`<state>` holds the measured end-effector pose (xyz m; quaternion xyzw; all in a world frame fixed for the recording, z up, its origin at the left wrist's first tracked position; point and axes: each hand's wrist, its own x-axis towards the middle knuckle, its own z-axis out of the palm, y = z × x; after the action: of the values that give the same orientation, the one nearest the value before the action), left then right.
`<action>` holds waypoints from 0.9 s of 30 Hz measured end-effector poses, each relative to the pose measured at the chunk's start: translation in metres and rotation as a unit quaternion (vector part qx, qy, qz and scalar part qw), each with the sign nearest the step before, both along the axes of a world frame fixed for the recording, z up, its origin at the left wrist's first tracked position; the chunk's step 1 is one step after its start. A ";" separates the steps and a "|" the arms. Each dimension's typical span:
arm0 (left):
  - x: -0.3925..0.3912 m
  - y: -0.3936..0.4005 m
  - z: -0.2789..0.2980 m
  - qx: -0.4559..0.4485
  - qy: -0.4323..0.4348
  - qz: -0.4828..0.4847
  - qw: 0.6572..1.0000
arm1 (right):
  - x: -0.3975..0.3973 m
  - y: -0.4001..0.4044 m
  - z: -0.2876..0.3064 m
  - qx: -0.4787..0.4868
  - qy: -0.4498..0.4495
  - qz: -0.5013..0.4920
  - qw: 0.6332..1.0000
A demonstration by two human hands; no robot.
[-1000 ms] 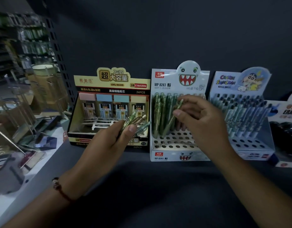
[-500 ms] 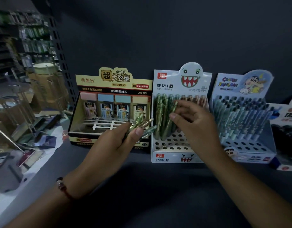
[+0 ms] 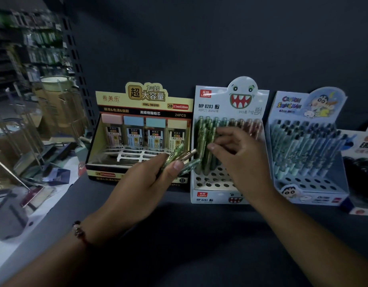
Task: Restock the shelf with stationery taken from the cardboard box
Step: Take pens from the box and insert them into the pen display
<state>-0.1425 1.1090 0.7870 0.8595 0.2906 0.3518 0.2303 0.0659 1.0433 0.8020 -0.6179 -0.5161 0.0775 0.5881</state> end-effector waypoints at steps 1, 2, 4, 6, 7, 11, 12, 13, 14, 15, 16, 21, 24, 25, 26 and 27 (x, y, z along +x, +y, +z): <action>0.000 0.000 0.000 -0.001 -0.003 0.000 1.000 | 0.000 -0.001 0.000 -0.002 0.000 0.003 1.000; 0.000 0.000 -0.001 -0.003 -0.006 -0.001 1.000 | 0.000 -0.004 0.002 0.000 -0.001 0.006 1.000; 0.000 0.000 -0.002 -0.006 -0.013 -0.002 1.000 | -0.001 -0.010 0.006 0.017 -0.001 0.006 1.000; 0.000 0.000 -0.002 -0.015 -0.024 -0.005 1.000 | -0.003 -0.020 0.011 0.047 0.010 0.023 0.999; 0.000 0.000 -0.002 -0.019 -0.031 -0.007 0.999 | -0.006 -0.024 0.013 0.051 0.013 0.045 0.998; 0.002 -0.002 -0.002 -0.034 -0.059 -0.016 0.998 | -0.018 -0.030 0.012 -0.047 0.036 0.177 0.982; 0.003 -0.002 -0.002 -0.037 -0.063 -0.023 0.997 | -0.020 -0.030 0.011 -0.070 0.046 0.207 0.975; 0.003 -0.004 -0.001 -0.037 -0.066 -0.030 0.997 | -0.022 -0.029 0.010 -0.087 0.061 0.233 0.967; 0.003 -0.005 -0.001 -0.036 -0.067 -0.036 0.996 | -0.023 -0.029 0.010 -0.098 0.078 0.252 0.960; 0.003 -0.006 0.000 -0.036 -0.066 -0.042 0.996 | -0.024 -0.029 0.009 -0.105 0.093 0.263 0.955; 0.003 -0.006 0.000 -0.036 -0.063 -0.047 0.996 | -0.024 -0.028 0.008 -0.109 0.102 0.268 0.952; 0.001 -0.009 0.001 -0.036 -0.034 -0.063 0.997 | -0.023 -0.026 0.006 -0.117 0.111 0.267 0.950; 0.001 -0.009 0.000 -0.042 -0.025 -0.057 0.997 | -0.021 -0.027 0.009 -0.116 0.118 0.268 0.949; 0.001 -0.008 0.000 -0.038 -0.024 -0.053 0.998 | -0.020 -0.027 0.010 -0.115 0.121 0.268 0.949; 0.001 -0.008 0.000 -0.034 -0.026 -0.050 0.998 | -0.019 -0.028 0.012 -0.112 0.123 0.266 0.949; 0.000 -0.007 -0.001 -0.030 -0.029 -0.046 0.998 | -0.017 -0.028 0.014 -0.108 0.126 0.264 0.950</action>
<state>-0.1426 1.1021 0.7864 0.8542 0.2545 0.3566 0.2800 0.0490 1.0152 0.8158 -0.5042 -0.5709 0.3631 0.5367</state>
